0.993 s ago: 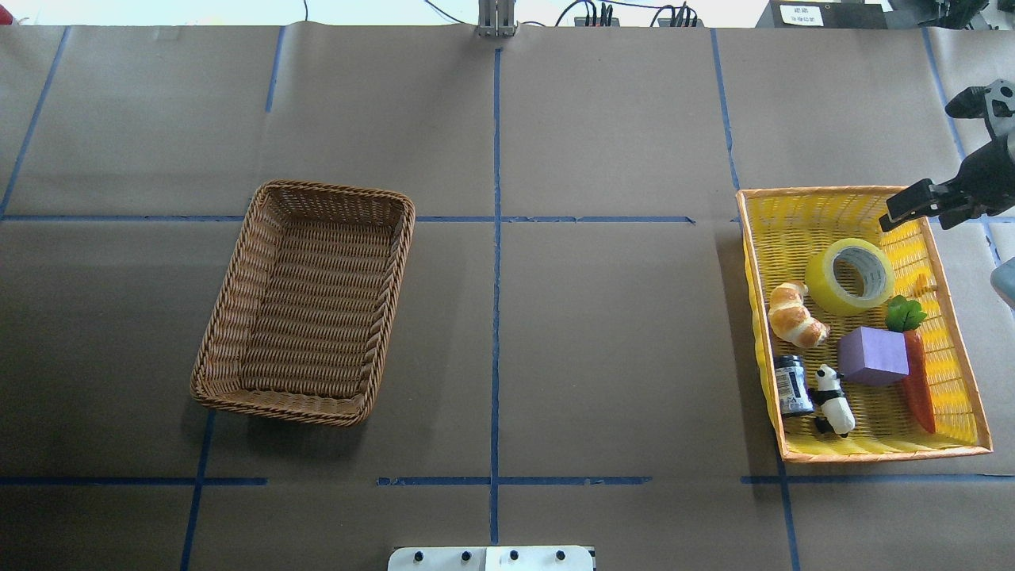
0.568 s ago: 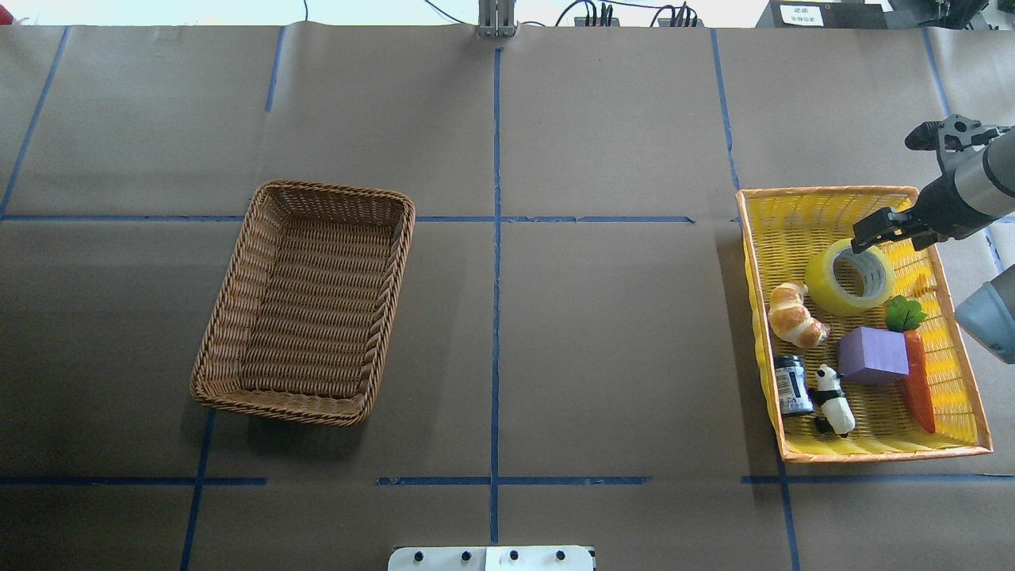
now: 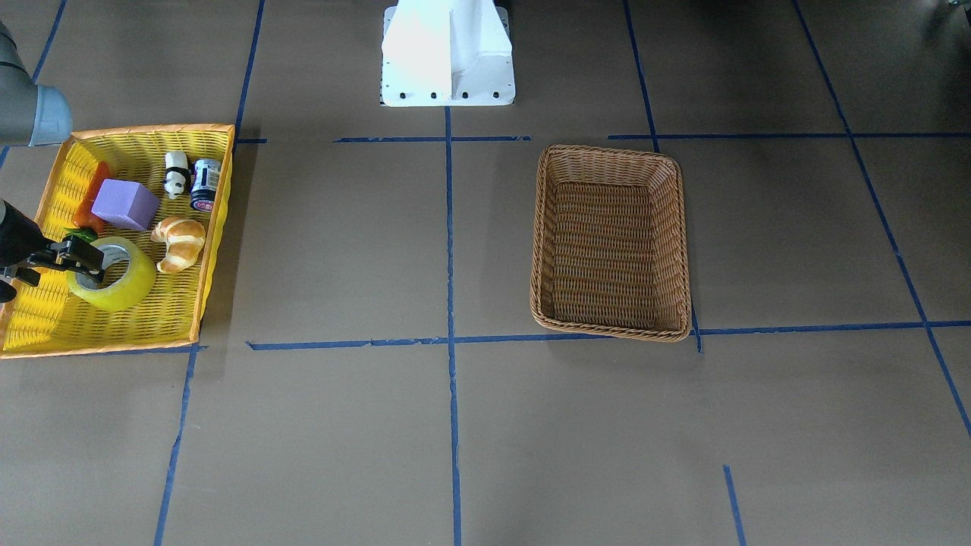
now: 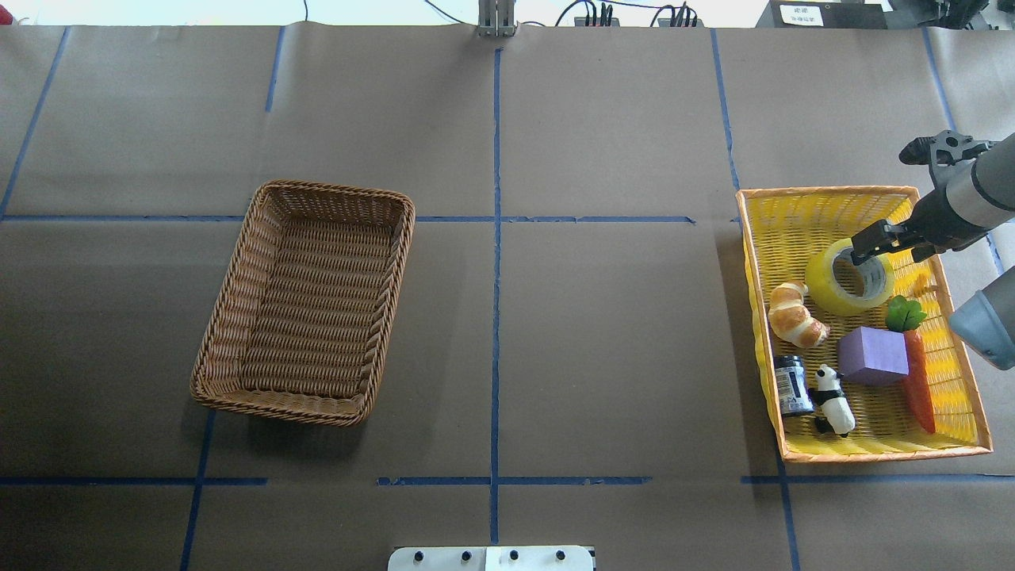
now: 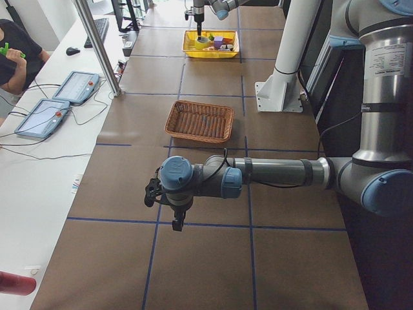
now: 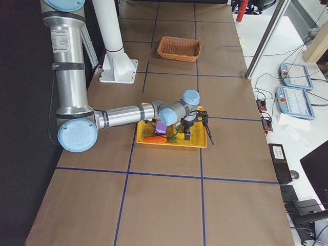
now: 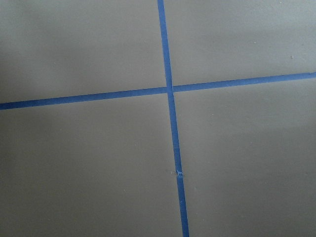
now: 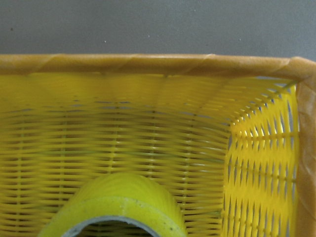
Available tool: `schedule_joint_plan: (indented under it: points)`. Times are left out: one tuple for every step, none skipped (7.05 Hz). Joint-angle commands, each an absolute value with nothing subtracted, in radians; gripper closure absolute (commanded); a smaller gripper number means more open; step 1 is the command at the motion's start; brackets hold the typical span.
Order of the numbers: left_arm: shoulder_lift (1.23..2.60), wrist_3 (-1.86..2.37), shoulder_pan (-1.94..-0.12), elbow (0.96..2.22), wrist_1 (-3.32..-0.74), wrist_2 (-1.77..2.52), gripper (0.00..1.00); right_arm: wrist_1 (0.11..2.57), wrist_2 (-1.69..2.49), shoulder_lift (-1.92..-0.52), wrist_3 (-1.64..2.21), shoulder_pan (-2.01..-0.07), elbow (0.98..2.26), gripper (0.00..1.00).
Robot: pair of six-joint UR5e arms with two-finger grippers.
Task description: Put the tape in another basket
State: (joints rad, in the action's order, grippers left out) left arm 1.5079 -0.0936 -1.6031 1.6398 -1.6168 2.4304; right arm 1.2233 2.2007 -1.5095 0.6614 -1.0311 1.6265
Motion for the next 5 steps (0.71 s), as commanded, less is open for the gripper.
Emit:
schedule_joint_plan:
  points:
    - [1.508, -0.094, -1.603, 1.64, -1.617, 2.431, 0.0, 1.223, 2.206, -1.511, 0.66, -1.016, 1.623, 0.0]
    - [1.508, -0.094, -1.603, 1.641, -1.617, 2.434, 0.0, 1.223, 2.206, -1.519, 0.658, -1.011, 1.623, 0.0]
    - [1.508, -0.094, -1.603, 1.641, -1.617, 2.439, 0.0, 1.223, 2.206, -1.519, 0.66, -1.006, 1.617, 0.0]
    - [1.508, -0.092, -1.605, 1.641, -1.617, 2.454, 0.0, 1.223, 2.204, -1.52, 0.664, -1.006, 1.609, 0.03]
    - [1.508, -0.094, -1.605, 1.643, -1.617, 2.459, 0.0, 1.223, 2.204, -1.52, 0.663, -1.003, 1.602, 0.04]
